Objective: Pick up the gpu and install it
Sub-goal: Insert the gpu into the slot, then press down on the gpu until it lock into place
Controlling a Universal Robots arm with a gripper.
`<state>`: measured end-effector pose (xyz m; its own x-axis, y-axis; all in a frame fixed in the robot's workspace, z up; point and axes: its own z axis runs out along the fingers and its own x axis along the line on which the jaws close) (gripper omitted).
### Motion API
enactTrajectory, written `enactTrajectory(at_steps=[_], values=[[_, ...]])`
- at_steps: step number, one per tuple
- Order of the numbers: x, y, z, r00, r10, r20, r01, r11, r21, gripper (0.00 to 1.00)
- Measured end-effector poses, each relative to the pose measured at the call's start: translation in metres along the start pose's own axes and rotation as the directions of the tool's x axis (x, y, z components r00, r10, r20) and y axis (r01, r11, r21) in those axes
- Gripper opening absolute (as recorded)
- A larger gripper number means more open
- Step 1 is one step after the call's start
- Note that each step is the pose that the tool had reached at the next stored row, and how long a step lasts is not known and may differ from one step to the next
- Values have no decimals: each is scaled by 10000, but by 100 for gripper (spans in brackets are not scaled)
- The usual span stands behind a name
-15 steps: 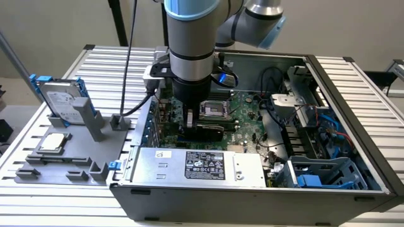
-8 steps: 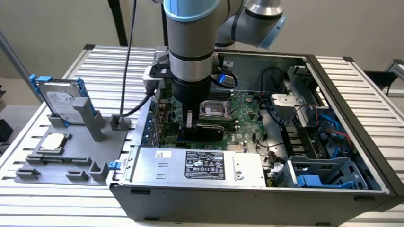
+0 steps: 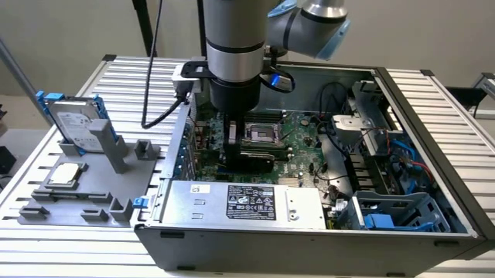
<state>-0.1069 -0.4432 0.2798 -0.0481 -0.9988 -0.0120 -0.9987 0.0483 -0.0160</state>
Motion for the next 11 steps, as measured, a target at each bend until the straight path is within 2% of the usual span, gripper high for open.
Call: enactTrajectory(at_steps=[3,5,6,8,11], values=[[-2,-2,-135,10000,-1,0,1,10000,-2,32],[-3,-4,-225,10000,-1,0,1,10000,-5,19],[-3,-5,-262,10000,-1,-1,1,10000,-5,19],[-3,-5,-271,10000,-1,4,1,10000,-5,11],[-3,-5,-272,10000,-1,7,1,10000,-5,11]])
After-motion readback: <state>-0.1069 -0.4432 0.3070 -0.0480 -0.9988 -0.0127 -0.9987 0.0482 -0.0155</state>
